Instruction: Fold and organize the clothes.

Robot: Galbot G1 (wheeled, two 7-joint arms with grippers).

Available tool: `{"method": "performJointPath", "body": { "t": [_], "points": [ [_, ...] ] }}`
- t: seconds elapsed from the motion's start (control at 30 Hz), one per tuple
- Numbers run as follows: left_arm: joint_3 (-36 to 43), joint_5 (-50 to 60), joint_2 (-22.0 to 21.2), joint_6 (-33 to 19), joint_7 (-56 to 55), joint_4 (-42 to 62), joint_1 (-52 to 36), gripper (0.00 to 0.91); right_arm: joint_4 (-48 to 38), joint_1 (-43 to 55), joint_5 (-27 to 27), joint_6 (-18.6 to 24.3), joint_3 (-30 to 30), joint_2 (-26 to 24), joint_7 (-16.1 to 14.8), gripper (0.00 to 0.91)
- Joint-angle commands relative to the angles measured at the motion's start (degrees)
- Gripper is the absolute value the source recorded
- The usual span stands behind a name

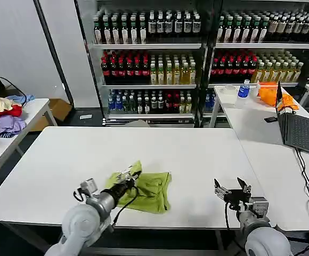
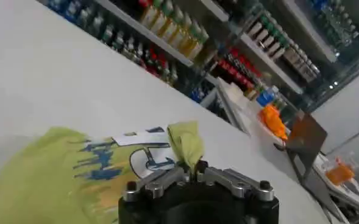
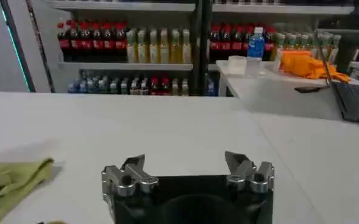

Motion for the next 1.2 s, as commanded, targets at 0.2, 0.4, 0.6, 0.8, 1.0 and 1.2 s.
{"method": "performJointPath", "body": {
  "t": [0.2,0.4,0.6,0.8,1.0,1.2],
  "points": [
    [5.5,8.4,-4.6,-6.0,5.9,2.8,-2.8,0.907,-0.1,0.2,0.0,0.0,-0.2,0.2,0.0,0.907],
    [2.5,6.0,-2.6,-6.9,8.4,-0.3,-0.5,0.907,-0.3,0.4,-0.1,0.0,-0.4,0.4,-0.2,0.907],
    [-4.2,14.2,4.1,-5.2,8.7,2.0,2.4,0.907,-0.3,0.9,0.0,0.0,-0.4,0.1,-0.2,0.907],
    [-11.4,13.9,9.4,-2.2,8.9,4.7,6.1,0.907,-0.6,1.6,0.1,0.0,-0.7,-0.1,-0.2,0.907],
    [-13.1,12.9,8.6,-0.2,9.1,6.1,7.1,0.907,-0.6,1.9,0.3,-0.2,-0.9,0.0,0.0,0.907],
    [-11.0,10.7,5.7,0.7,9.4,7.3,6.4,0.907,0.2,1.3,0.3,-0.3,-0.1,0.0,0.1,0.907]
  ]
}}
